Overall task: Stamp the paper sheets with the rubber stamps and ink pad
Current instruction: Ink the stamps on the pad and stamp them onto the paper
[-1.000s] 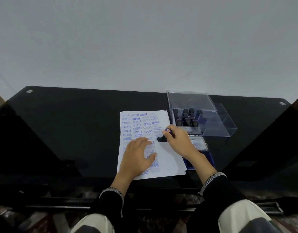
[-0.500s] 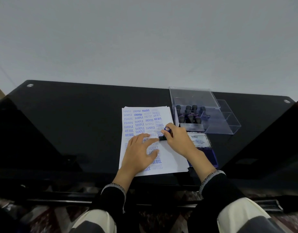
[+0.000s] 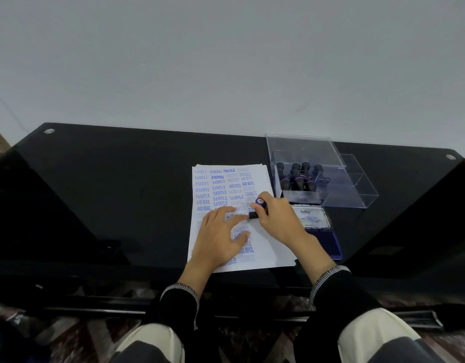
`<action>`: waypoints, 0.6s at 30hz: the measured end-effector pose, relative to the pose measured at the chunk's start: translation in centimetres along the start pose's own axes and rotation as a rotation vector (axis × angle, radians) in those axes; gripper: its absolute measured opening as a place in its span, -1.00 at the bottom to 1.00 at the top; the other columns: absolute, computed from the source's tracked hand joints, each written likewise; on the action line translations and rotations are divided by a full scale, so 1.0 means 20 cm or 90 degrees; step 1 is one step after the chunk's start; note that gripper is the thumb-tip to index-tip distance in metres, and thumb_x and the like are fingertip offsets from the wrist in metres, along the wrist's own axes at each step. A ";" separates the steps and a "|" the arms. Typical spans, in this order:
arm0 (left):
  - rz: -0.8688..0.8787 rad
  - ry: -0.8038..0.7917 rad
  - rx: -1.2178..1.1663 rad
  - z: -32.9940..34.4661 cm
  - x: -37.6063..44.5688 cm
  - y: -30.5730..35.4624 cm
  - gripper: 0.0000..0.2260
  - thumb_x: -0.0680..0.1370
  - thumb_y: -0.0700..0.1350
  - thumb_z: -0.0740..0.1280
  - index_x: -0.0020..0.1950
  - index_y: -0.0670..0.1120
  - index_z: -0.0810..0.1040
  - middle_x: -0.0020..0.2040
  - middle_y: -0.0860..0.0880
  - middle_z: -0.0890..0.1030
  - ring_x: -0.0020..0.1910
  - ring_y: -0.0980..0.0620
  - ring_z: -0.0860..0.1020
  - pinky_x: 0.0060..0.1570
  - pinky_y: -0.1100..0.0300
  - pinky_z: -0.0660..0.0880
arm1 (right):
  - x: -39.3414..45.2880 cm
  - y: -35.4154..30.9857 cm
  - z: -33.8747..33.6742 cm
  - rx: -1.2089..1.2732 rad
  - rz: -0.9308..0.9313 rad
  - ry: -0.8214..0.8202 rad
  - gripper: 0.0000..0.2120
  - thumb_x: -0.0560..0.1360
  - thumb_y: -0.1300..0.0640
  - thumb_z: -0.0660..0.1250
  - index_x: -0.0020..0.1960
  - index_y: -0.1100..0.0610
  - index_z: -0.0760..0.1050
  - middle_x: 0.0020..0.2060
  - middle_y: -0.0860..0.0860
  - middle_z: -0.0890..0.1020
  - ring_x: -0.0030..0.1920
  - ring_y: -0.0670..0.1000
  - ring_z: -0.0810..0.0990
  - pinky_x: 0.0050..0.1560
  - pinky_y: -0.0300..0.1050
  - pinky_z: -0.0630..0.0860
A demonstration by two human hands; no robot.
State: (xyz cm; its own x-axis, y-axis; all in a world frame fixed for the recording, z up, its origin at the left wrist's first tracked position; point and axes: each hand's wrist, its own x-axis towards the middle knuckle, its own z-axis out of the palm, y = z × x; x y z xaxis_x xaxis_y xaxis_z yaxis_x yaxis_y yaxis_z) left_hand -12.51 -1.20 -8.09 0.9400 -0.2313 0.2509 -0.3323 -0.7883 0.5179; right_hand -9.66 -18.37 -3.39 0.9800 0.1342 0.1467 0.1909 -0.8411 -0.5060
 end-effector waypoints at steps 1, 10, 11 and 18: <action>-0.004 -0.005 -0.003 0.00 0.00 0.00 -0.62 0.56 0.15 0.29 0.37 0.14 0.46 0.40 0.08 0.38 0.39 0.08 0.26 0.32 0.27 -0.01 | 0.00 0.00 0.00 -0.002 -0.001 0.005 -0.79 0.60 0.01 0.23 0.07 0.16 0.45 -0.26 0.05 0.58 -0.31 0.05 0.55 -0.29 -0.03 0.56; -0.174 0.141 -0.048 -0.10 0.00 -0.09 -0.70 0.59 -0.10 0.27 0.33 -0.07 0.50 0.29 0.02 0.50 0.31 0.02 0.42 0.46 -0.03 0.23 | 0.00 -0.01 0.00 0.022 0.012 0.000 -0.80 0.60 0.03 0.24 0.05 0.17 0.45 -0.32 0.05 0.55 -0.34 0.05 0.54 -0.29 0.01 0.53; -0.207 0.155 -0.044 -0.12 -0.01 -0.12 -0.69 0.59 -0.10 0.28 0.33 -0.07 0.49 0.30 0.01 0.50 0.33 0.00 0.40 0.47 -0.06 0.21 | 0.00 -0.02 0.00 0.024 0.015 -0.002 -0.81 0.60 0.03 0.24 0.05 0.17 0.45 -0.32 0.05 0.55 -0.33 0.05 0.54 -0.29 0.01 0.53; -0.271 0.135 -0.004 -0.15 -0.02 -0.20 -0.57 0.61 0.05 0.24 0.44 -0.10 0.39 0.45 -0.04 0.38 0.54 -0.03 0.15 0.52 0.02 -0.02 | -0.05 0.00 0.03 0.051 0.006 0.029 -0.82 0.59 0.06 0.25 0.05 0.18 0.44 -0.31 0.03 0.55 -0.33 0.05 0.53 -0.33 -0.07 0.46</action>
State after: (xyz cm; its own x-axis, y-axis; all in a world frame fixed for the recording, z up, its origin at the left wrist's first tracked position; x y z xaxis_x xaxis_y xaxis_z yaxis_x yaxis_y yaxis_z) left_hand -11.79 3.68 -7.75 0.9560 0.2340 0.1768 0.0780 -0.7840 0.6158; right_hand -10.55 -18.18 -3.92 0.9786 0.1011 0.1790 0.1874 -0.7971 -0.5741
